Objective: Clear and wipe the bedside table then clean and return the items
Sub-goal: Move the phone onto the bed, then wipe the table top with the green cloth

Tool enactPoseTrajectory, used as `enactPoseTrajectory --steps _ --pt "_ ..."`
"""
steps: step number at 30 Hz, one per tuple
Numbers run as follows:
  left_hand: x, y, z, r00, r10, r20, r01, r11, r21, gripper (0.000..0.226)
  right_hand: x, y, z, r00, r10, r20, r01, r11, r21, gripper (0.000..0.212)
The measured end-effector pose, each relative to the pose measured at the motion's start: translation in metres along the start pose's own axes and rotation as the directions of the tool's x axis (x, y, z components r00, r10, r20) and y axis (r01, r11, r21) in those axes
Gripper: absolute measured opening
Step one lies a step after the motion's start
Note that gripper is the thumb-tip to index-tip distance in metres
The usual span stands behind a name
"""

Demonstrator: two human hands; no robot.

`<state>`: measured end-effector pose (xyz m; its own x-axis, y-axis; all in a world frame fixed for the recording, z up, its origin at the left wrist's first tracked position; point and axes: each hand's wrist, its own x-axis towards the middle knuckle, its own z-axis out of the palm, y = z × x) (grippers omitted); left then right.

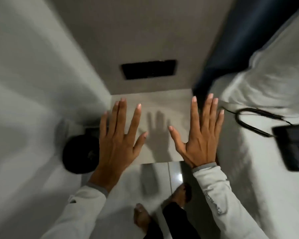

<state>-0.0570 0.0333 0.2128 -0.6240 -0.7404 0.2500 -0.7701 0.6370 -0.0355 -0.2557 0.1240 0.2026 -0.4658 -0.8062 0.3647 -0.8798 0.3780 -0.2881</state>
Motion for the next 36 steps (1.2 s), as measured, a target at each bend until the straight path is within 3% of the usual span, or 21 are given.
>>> enactPoseTrajectory --steps 5,8,14,17,20,23,25,27,30,34,36 --pt "-0.107 -0.097 -0.051 0.927 -0.371 -0.059 0.375 0.924 0.078 0.067 -0.017 -0.141 0.02 0.932 -0.357 0.061 0.342 0.923 0.176 0.089" --pt "-0.191 -0.148 -0.079 0.798 -0.591 -0.12 0.603 0.782 0.161 0.069 -0.051 -0.238 0.032 0.813 -0.578 0.07 0.53 0.785 0.322 0.088" --pt "-0.3 -0.188 -0.102 0.569 -0.79 -0.228 0.82 0.525 0.228 0.063 -0.135 -0.367 0.037 0.632 -0.763 0.132 0.579 0.579 0.575 0.087" --pt "-0.342 -0.193 -0.109 0.446 -0.845 -0.294 0.895 0.413 0.171 0.056 -0.186 -0.416 0.038 0.59 -0.795 0.14 0.448 0.467 0.762 0.076" --pt "-0.376 -0.194 -0.122 0.316 -0.895 -0.314 0.947 0.279 0.159 0.056 -0.222 -0.455 0.027 0.602 -0.714 0.358 -0.022 0.434 0.901 0.058" --pt "-0.404 -0.196 -0.131 0.231 -0.957 -0.176 0.958 0.192 0.213 0.075 -0.239 -0.484 0.014 0.529 -0.562 0.636 -0.459 0.441 0.772 0.053" --pt "-0.419 -0.194 -0.131 0.237 -0.966 -0.105 0.943 0.203 0.264 0.077 -0.244 -0.497 0.013 0.521 -0.469 0.713 -0.576 0.423 0.699 0.05" --pt "-0.427 -0.19 -0.128 0.292 -0.953 -0.085 0.921 0.256 0.293 0.071 -0.246 -0.503 0.018 0.51 -0.407 0.758 -0.629 0.425 0.651 0.045" --pt "-0.422 -0.182 -0.13 0.353 -0.93 -0.099 0.9 0.309 0.309 0.067 -0.246 -0.497 0.023 0.432 -0.361 0.826 -0.74 0.382 0.554 0.039" --pt "-0.384 -0.155 -0.129 0.484 -0.868 -0.105 0.857 0.448 0.254 0.049 -0.222 -0.447 0.031 0.37 -0.289 0.883 -0.843 0.296 0.45 0.024" --pt "-0.355 -0.136 -0.111 0.596 -0.802 -0.035 0.792 0.58 0.191 0.045 -0.199 -0.399 0.044 0.355 -0.213 0.91 -0.872 0.275 0.405 0.016"
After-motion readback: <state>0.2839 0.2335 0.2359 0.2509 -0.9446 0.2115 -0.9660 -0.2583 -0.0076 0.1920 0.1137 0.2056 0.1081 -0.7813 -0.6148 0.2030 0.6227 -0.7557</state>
